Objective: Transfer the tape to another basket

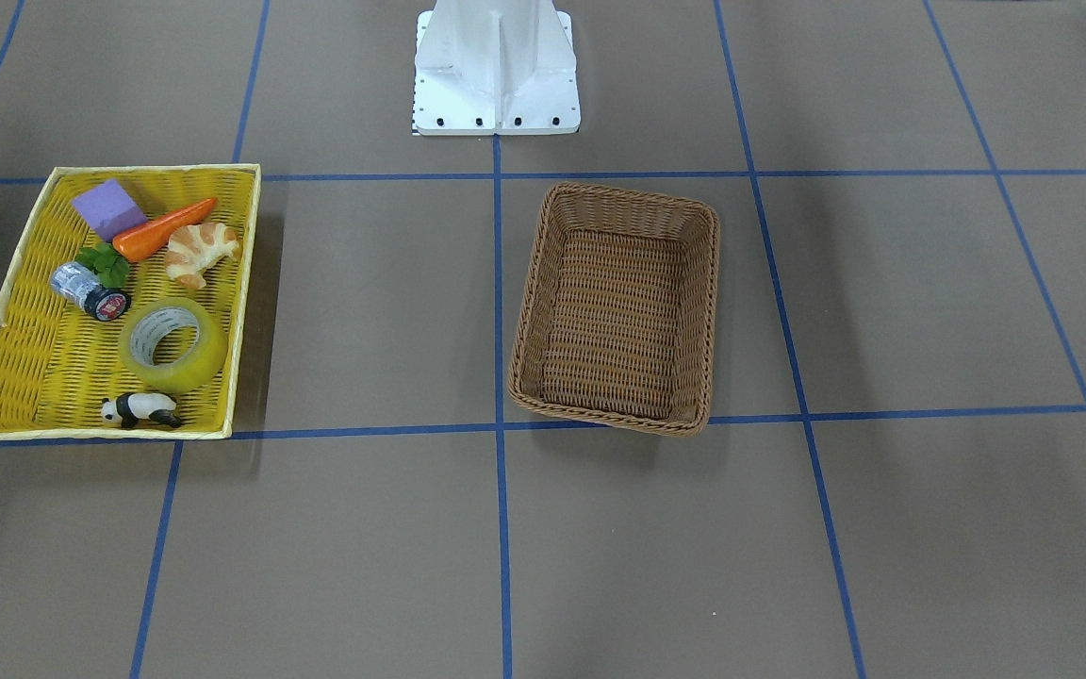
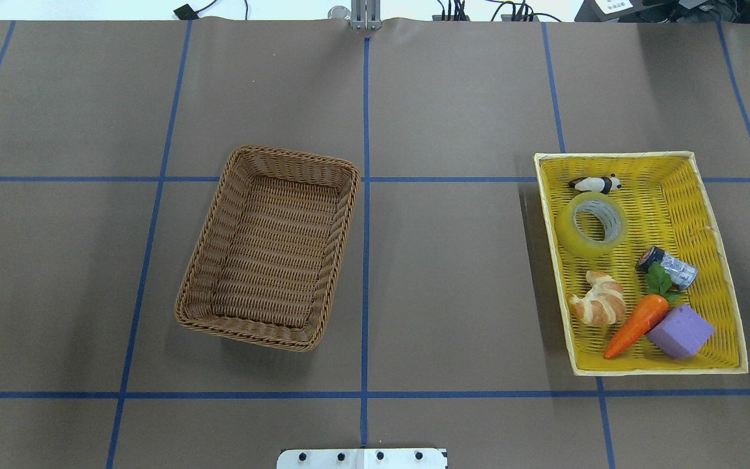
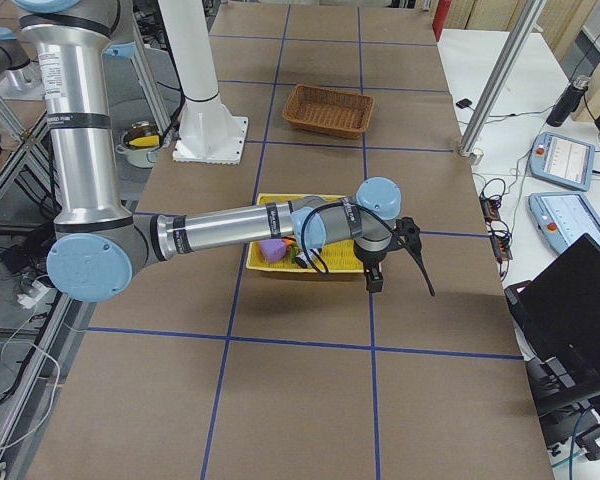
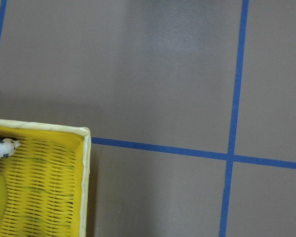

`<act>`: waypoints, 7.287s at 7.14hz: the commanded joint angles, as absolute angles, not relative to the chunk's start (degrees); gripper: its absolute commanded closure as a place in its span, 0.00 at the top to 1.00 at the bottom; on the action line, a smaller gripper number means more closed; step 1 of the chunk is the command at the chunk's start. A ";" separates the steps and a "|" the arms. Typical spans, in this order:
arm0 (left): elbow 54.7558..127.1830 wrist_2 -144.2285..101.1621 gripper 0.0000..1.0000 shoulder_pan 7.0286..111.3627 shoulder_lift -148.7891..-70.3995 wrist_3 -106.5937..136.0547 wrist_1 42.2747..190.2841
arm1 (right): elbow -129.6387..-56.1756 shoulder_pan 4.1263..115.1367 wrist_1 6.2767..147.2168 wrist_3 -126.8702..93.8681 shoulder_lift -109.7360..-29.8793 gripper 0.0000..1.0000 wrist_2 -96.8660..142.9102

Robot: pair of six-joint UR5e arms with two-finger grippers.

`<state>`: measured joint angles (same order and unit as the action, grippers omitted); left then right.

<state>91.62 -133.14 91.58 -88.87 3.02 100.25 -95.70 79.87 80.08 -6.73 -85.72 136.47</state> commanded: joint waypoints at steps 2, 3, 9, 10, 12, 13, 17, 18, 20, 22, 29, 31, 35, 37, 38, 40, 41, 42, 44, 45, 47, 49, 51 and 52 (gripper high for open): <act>90.01 -131.58 0.98 91.49 -89.03 3.34 103.89 | -93.61 71.92 68.20 -7.29 -85.09 1.00 134.66; 89.91 -132.09 0.98 91.49 -88.95 3.34 104.32 | -93.34 70.85 68.64 -7.38 -83.51 1.00 134.65; 90.17 -132.28 0.98 91.49 -88.68 3.34 104.59 | -93.26 62.07 62.14 -10.62 -80.18 1.00 134.56; 90.18 -132.28 0.98 91.49 -88.94 3.34 104.59 | -92.73 59.35 62.57 -12.46 -80.07 1.00 134.39; 90.17 -132.28 0.98 91.49 -89.03 3.43 104.59 | -90.71 57.40 63.10 -13.62 -79.72 1.00 134.73; 90.18 -132.28 0.98 91.41 -89.12 3.43 104.50 | -89.83 57.31 63.11 -13.62 -79.72 1.00 135.00; 89.91 -132.28 0.98 91.41 -89.82 3.43 104.24 | -87.98 56.16 68.97 -13.62 -77.18 0.98 135.96; 89.91 -132.28 0.98 91.41 -89.82 3.43 104.24 | -87.98 56.16 69.17 -13.62 -77.17 0.89 136.31; 89.91 -132.19 0.98 91.41 -90.09 3.43 104.24 | -87.89 56.34 69.43 -13.62 -77.52 0.45 137.63; 90.00 -132.28 0.98 91.41 -90.17 3.51 104.15 | -87.89 56.16 69.34 -13.62 -77.87 0.35 137.55; 89.82 -132.36 0.98 91.41 -90.44 4.31 103.97 | -89.38 65.81 70.58 -13.71 -77.08 0.00 151.59; 90.17 -132.36 0.98 91.41 -90.70 5.61 104.32 | -90.00 67.15 70.23 -21.11 -72.89 0.00 153.36; 89.65 -132.63 0.98 87.21 -92.02 24.20 124.28 | -95.96 64.70 67.60 -44.46 -65.74 0.00 146.64; 89.74 -132.98 0.98 85.61 -92.11 40.42 136.43 | -96.59 61.37 59.91 -54.69 -65.65 0.00 140.83; 89.91 -133.33 0.98 85.43 -92.46 50.35 141.71 | -96.59 58.56 51.94 -65.72 -65.65 0.00 135.93; 90.00 -136.05 0.98 82.28 -94.03 72.66 152.26 | -96.33 51.36 37.07 -84.29 -65.74 0.00 126.35; 90.00 -136.58 0.98 79.66 -95.78 85.30 158.14 | -96.42 48.89 32.22 -90.20 -65.74 0.00 123.34; 90.26 -136.58 0.98 78.50 -98.50 98.13 162.38 | -96.68 47.65 29.38 -93.31 -65.57 0.00 123.05; 90.44 -136.58 0.98 74.29 -102.20 115.68 170.29 | -96.50 44.75 20.62 -98.16 -65.04 0.00 120.78; 91.48 -136.32 0.98 71.31 -103.35 120.01 173.29 | -96.50 42.56 16.39 -101.65 -64.43 0.00 118.15; 92.72 -135.97 0.98 65.42 -109.91 126.36 173.93 | -96.59 38.43 11.27 -104.06 -62.85 0.00 113.49; 94.73 -133.36 0.98 60.15 -114.51 129.28 174.02 | -96.77 36.48 10.46 -104.15 -60.83 0.00 112.06; 100.26 -119.51 0.98 50.76 -114.61 133.04 174.02 | -97.29 35.42 10.46 -104.15 -59.86 0.00 112.06; 102.28 -115.18 0.98 48.45 -114.61 135.68 174.02 | -97.82 35.25 10.46 -104.15 -59.85 0.00 112.06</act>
